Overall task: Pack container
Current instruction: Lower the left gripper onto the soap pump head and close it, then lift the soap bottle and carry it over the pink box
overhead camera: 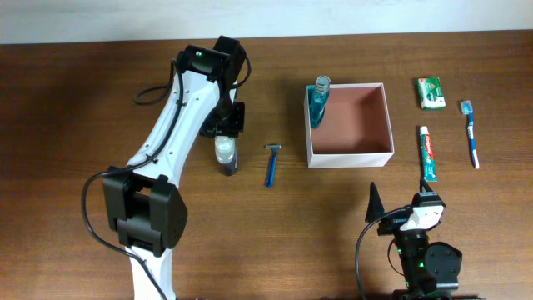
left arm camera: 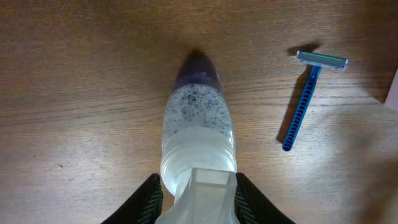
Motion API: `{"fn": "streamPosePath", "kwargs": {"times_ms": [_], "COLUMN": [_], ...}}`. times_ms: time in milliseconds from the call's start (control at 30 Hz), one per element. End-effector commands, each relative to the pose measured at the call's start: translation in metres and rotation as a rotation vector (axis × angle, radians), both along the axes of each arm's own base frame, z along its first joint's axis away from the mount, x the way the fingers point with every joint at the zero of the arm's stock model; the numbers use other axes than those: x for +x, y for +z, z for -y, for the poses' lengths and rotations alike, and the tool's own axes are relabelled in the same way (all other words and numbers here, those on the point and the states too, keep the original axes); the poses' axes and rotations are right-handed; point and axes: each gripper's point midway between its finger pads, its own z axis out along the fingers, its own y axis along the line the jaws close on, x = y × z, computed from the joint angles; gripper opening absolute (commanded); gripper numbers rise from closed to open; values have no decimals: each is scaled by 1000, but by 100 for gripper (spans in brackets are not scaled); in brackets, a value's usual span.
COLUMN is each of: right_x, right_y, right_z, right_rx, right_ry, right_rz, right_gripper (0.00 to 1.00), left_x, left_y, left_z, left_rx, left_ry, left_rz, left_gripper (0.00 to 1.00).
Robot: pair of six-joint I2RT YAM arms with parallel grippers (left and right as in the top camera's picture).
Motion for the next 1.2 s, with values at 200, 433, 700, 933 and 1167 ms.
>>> {"fn": "streamPosePath", "kwargs": {"times_ms": [200,433,700,933,1167], "right_x": [0,0,0,0,0], "right_y": [-2,-2,-2,-2,-2], "right_z": [0,0,0,0,0], "right_rx": [3,3,3,3,3], "right_ry": [-2,-2,-2,-2,-2], "right_rz": [-4,-4,-4,-4,-4], "right_gripper": [99,99,99,99,99], "left_x": [10,35,53,45,32], "left_y": [10,63,168,244,266], "left_z": [1,10,26,66,122], "left_rx": [-8,-65,-181,-323,-412], "left_ry": [2,2,-15,-94,-201], "left_rz": [41,200,500,729,808], "left_gripper": [35,33,33,33,33]}}
